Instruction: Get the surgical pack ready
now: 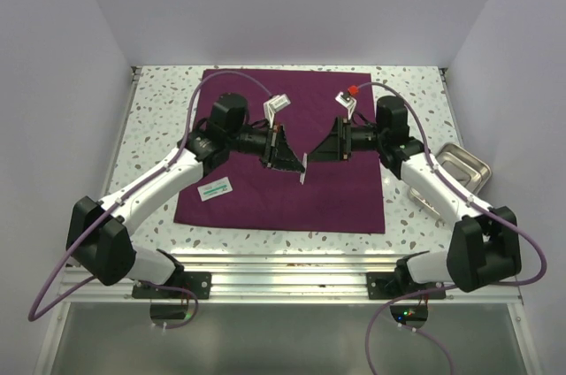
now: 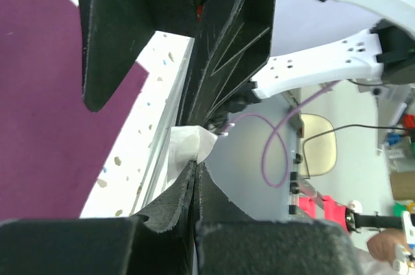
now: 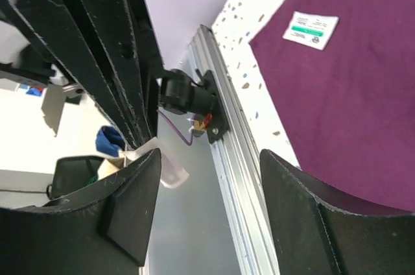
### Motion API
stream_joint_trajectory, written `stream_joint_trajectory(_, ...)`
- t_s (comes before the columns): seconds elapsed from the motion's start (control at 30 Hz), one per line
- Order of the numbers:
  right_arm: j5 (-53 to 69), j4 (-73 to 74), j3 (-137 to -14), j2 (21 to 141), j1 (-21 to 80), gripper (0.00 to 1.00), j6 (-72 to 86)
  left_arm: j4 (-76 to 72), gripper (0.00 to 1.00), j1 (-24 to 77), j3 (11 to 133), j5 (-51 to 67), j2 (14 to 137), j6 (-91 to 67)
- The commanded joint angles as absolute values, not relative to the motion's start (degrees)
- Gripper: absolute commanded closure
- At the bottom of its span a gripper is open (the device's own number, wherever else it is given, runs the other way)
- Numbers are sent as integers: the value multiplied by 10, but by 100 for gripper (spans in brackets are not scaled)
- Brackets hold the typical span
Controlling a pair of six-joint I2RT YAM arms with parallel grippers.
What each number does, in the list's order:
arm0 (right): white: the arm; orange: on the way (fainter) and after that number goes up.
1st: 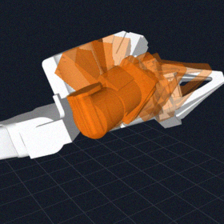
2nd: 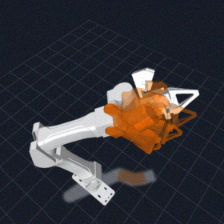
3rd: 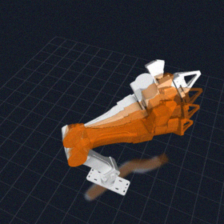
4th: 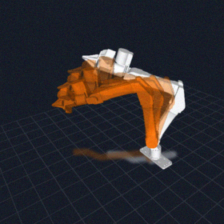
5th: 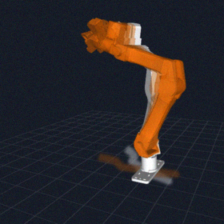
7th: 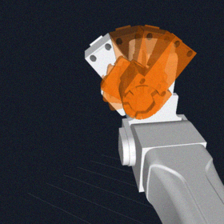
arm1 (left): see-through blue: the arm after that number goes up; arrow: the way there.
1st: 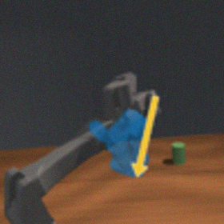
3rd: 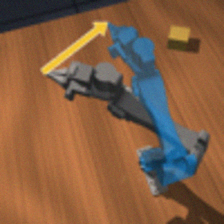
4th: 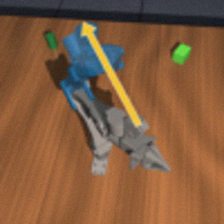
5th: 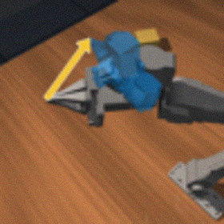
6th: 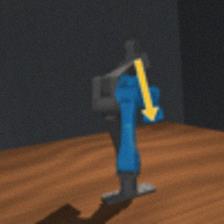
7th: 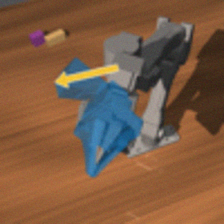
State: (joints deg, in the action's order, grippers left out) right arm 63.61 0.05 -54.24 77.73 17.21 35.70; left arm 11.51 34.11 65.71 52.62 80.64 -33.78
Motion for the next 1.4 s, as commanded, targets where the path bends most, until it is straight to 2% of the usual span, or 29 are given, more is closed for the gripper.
stream_joint_trajectory(0.0,682,-70,-558,763,173,35,404,9,100,335,645,587,786,-407)
stream_joint_trajectory(0.37,682,-62,-549,709,175,37,433,-17,100,306,635,596,787,-427)
stream_joint_trajectory(0.4,659,-2,-568,705,176,37,418,-1,100,296,640,592,789,-420)
stream_joint_trajectory(0.53,607,69,-590,704,181,39,392,-3,100,295,648,593,795,-420)
stream_joint_trajectory(0.63,557,78,-604,712,193,42,429,-27,100,296,646,597,802,-436)
stream_joint_trajectory(0.67,492,157,-619,717,199,44,423,-2,100,295,659,590,808,-427)
stream_joint_trajectory(0.73,460,193,-668,731,220,47,421,75,100,295,702,542,817,-370)
stream_joint_trajectory(0.77,374,265,-710,735,228,48,417,132,100,297,713,521,825,-358)
stream_joint_trajectory(0.9,232,358,-773,755,267,46,444,234,100,315,763,382,839,-293)
stream_joint_trajectory(0.97,201,407,-793,772,278,48,466,291,100,340,796,325,849,-255)
stream_joint_trajectory(1.17,84,529,-932,860,322,52,491,344,100,388,839,193,860,-207)
stream_joint_trajectory(1.37,56,538,-947,880,330,56,509,346,100,395,832,171,856,-199)
